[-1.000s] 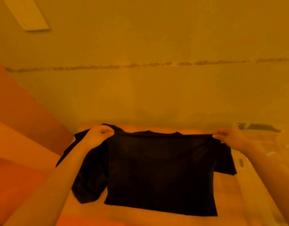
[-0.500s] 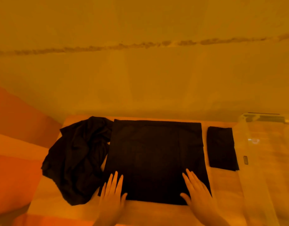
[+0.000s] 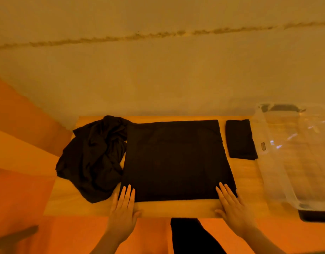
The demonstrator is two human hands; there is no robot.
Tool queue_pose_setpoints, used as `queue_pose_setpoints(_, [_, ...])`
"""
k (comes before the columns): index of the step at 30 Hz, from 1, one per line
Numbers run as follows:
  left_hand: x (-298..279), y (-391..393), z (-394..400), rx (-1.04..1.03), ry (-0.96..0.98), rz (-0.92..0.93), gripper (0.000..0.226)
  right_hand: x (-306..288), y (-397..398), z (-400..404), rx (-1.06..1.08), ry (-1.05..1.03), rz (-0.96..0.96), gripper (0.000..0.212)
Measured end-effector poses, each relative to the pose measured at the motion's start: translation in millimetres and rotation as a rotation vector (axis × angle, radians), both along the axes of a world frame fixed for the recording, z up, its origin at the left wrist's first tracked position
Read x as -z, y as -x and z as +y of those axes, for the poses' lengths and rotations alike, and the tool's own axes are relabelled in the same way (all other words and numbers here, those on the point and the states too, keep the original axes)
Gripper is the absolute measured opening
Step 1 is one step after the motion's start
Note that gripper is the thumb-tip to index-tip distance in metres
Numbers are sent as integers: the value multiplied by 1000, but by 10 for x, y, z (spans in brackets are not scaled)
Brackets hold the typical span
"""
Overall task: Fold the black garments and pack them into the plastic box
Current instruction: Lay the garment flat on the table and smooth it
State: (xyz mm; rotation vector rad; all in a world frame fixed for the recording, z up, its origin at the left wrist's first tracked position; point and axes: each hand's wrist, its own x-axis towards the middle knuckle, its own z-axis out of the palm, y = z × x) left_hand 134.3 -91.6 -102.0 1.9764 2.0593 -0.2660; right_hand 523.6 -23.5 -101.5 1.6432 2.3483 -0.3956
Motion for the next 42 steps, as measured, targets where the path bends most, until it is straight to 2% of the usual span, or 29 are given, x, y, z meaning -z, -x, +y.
queue_pose_setpoints(5, [114, 84, -197, 108, -56, 17, 65, 66, -3, -248, 11, 16, 6, 71])
queue_pose_setpoints(7, [193, 124, -272, 184, -219, 32, 48, 32, -24, -338, 33, 9, 10, 67])
queue_pose_setpoints(8, [215, 144, -264, 206, -277, 10, 49, 13, -33, -369, 42, 10, 0, 64])
queue_pose_setpoints(10, [204, 176, -230, 228, -218, -29, 72, -28, -32, -398, 34, 44, -36, 69])
queue_pose_setpoints(13, [88, 239, -217, 267, -238, -14, 66, -39, -18, -467, 9, -43, -57, 80])
queue_pose_setpoints(14, [60, 261, -213, 282, -239, -25, 63, -15, -19, -476, 15, -123, -71, 75])
queue_pose_setpoints(17, [-3, 321, -235, 317, -268, -19, 58, 29, -41, -457, -51, -401, -77, 22])
queue_pose_setpoints(19, [-71, 325, -236, 298, -253, -69, 55, 33, -50, -460, -24, -353, -30, 46])
queue_pose_setpoints(21, [-232, 306, -180, 254, -213, -128, 48, -71, -45, -449, 26, -290, 39, 49])
queue_pose_setpoints(24, [-536, 316, 70, 70, -177, -235, 19, -358, -22, -224, 184, -122, 190, 34])
queue_pose_setpoints(25, [-681, 311, 184, 0, -193, -293, 16, -498, -10, -91, 234, -71, 196, 33])
queue_pose_setpoints(28, [-1220, 302, 647, -68, -399, -426, 21, -1070, 57, 411, 312, -11, 295, 36])
queue_pose_setpoints(32, [-2134, 317, 1287, -104, -647, -478, 20, -2062, 217, 986, 349, -361, 501, 30])
queue_pose_setpoints(37, [-2934, 419, 1609, -112, -678, -543, 17, -2946, 213, 1316, 345, -440, 506, 25])
queue_pose_setpoints(42, [-3308, 505, 1608, -108, -795, -504, 21, -3326, 166, 1296, 323, -597, 623, 18])
